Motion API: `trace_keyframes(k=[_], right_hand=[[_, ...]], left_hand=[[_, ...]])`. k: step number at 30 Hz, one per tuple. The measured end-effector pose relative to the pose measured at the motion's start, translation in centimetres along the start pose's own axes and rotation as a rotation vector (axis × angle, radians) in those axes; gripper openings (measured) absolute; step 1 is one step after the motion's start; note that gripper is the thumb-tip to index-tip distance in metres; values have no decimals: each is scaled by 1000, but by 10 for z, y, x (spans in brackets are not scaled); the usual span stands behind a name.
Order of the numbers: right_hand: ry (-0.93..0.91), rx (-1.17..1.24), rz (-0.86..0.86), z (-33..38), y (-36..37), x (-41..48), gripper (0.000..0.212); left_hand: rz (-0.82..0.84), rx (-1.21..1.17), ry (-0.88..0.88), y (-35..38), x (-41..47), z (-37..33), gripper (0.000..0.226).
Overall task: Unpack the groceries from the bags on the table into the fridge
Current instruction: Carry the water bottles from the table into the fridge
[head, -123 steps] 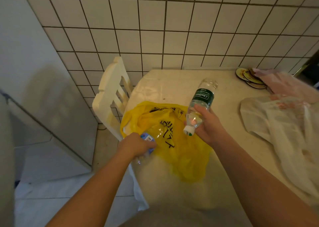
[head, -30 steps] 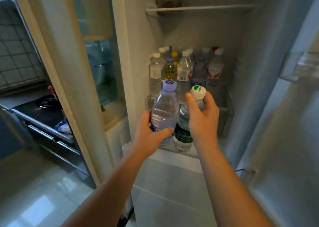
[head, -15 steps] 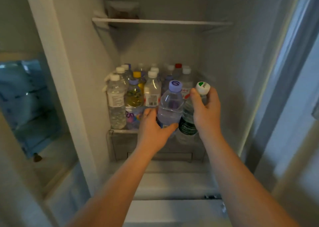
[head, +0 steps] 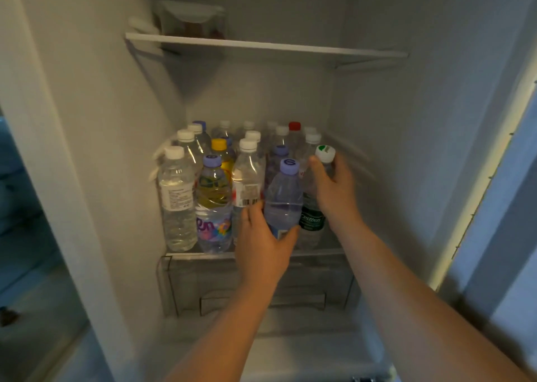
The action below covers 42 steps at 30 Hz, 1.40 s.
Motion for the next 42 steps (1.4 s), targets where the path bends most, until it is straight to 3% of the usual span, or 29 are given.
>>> trace_keyframes(k=[7, 14, 20, 27, 31, 34, 38, 42], right_hand=[[40, -22, 68, -19, 0, -4, 32], [134, -159, 98, -66, -29, -34, 46], [233, -370, 108, -100, -48, -56, 44], [197, -487, 67, -103, -49, -57, 45], [107, -489, -11, -91, -47, -71, 59], [78, -733, -70, -80, -45, -99, 65], [212, -973, 129, -90, -37, -143, 67], [322, -1086, 231, -93, -42, -178, 78]], left_hand=[[-21, 87, -19, 9, 0, 7, 76], [87, 82, -40, 28, -13, 28, 51], [137, 111, -56, 41, -12, 37, 36], [139, 97, 2, 43, -13, 36, 33], [129, 41, 96, 38, -18, 36, 31], [95, 77, 174, 24, -35, 36, 28], [150, 335, 94, 6, -71, 56, 57], [396, 571, 9, 0, -110, 69, 84]])
Point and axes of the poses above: each hand's wrist, its own x-axis towards the middle knuckle, its own y-axis out of the palm, z = x × y, the point moved 7 cm from there along x, towards the middle knuckle, and after that the axes turned 15 degrees about x, right-handed, at the moved point
